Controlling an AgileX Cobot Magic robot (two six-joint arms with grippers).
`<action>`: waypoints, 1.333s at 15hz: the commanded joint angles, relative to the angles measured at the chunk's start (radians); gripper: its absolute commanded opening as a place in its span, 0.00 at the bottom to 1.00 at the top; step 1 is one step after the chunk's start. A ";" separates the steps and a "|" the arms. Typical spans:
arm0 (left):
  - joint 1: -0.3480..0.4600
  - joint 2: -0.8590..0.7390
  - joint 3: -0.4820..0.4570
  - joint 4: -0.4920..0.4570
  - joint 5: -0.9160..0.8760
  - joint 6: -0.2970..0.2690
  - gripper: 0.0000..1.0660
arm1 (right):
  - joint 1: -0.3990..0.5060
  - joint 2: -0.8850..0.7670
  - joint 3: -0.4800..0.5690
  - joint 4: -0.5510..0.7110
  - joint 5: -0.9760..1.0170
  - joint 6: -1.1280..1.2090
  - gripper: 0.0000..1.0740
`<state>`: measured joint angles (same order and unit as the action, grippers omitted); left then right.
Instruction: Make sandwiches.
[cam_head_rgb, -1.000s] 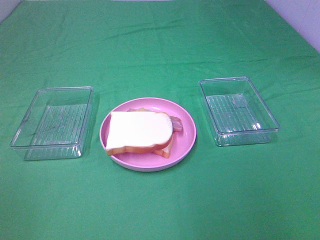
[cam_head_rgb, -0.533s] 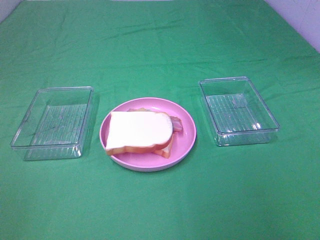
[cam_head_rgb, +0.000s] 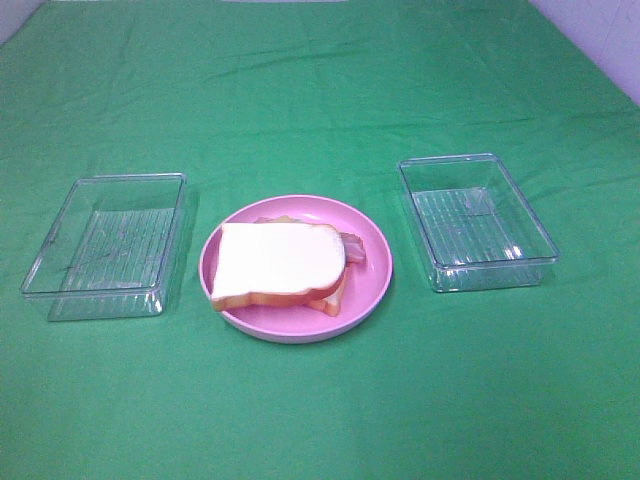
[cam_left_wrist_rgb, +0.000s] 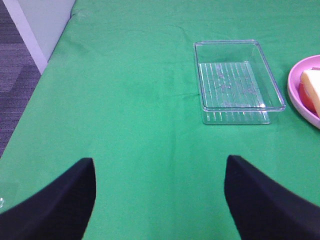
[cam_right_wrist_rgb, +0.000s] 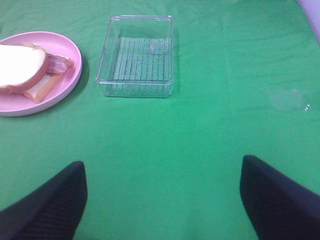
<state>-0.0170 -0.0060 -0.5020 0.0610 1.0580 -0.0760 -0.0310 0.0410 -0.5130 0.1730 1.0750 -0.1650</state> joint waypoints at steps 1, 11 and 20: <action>0.001 -0.023 0.001 -0.001 -0.010 0.003 0.65 | 0.040 -0.032 0.005 0.003 -0.010 -0.016 0.73; 0.001 -0.024 0.001 -0.001 -0.012 0.003 0.65 | 0.067 -0.062 0.007 0.005 -0.009 -0.016 0.73; 0.001 -0.021 0.001 -0.001 -0.011 0.003 0.65 | 0.067 -0.062 0.007 0.003 -0.009 -0.015 0.73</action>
<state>-0.0160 -0.0060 -0.5020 0.0610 1.0580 -0.0760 0.0350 -0.0050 -0.5080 0.1740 1.0750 -0.1650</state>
